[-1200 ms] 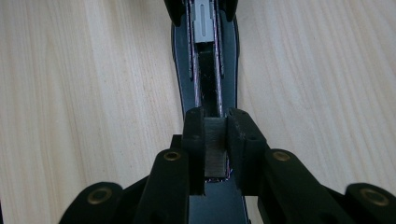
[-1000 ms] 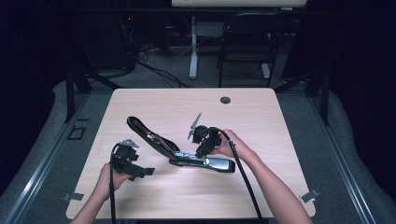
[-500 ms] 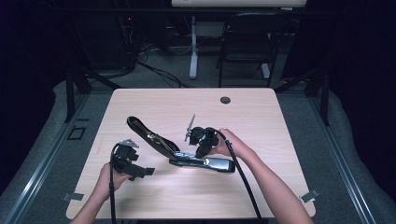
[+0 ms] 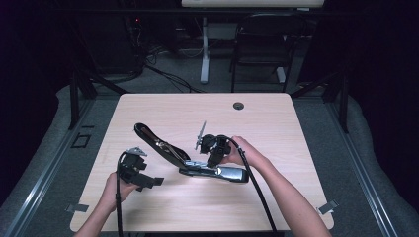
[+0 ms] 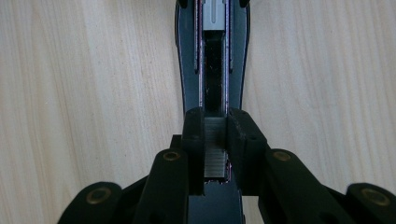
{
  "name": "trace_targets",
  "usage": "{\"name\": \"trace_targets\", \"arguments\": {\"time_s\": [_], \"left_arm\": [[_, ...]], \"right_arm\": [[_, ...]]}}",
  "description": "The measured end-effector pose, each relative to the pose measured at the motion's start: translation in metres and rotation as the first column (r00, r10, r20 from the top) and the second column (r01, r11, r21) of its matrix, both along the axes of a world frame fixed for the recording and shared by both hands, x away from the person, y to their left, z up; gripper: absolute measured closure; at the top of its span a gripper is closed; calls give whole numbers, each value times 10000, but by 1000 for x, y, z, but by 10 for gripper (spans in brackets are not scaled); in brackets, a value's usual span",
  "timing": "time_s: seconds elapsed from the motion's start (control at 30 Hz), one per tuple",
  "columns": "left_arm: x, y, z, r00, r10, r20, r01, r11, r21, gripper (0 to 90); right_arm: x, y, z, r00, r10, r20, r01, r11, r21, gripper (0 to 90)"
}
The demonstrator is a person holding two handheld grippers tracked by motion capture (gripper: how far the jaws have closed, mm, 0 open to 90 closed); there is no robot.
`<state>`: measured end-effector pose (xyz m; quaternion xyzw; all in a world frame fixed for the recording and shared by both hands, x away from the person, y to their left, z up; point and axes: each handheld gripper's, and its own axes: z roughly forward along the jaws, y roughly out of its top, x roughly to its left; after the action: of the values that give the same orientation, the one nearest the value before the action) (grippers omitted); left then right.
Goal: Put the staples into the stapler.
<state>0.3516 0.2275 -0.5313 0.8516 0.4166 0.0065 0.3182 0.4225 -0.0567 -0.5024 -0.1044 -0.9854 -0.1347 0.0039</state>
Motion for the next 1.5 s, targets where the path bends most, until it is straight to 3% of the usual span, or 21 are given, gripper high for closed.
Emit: {"name": "trace_targets", "arguments": {"time_s": [0.23,0.37,0.6,0.77,0.87,1.07,1.17,1.3,1.5], "left_arm": [[0,0,0,10000,6,27,-6,10000,-7,0],[0,1,1,10000,3,31,-3,10000,-9,0],[0,1,1,10000,47,54,-47,10000,-13,0],[0,1,1,9999,95,77,-94,9999,-49,0],[0,0,2,9999,111,108,-111,9999,-48,0],[-1,1,3,9998,148,140,-147,9999,-43,0],[-1,2,3,9997,218,144,-216,9997,-82,0],[-1,3,3,9995,280,168,-278,9996,-94,0],[0,5,3,9992,351,167,-349,9993,-90,0]], "right_arm": [[1,-1,1,10000,-14,-42,14,10000,9,760],[1,-4,2,9998,-208,-25,208,9995,253,739],[0,-14,7,9971,-753,95,745,9949,676,592],[-3,-25,7,9905,-1372,86,1358,9866,908,447],[-7,-33,9,9821,-1880,91,1853,9742,1285,373],[-12,-49,18,9706,-2395,247,2308,9546,1884,159],[-16,-56,21,9635,-2652,362,2516,9437,2149,119],[-22,-60,21,9572,-2852,499,2697,9409,2046,78],[-25,-67,22,9493,-3102,512,2916,9295,2258,67]]}}
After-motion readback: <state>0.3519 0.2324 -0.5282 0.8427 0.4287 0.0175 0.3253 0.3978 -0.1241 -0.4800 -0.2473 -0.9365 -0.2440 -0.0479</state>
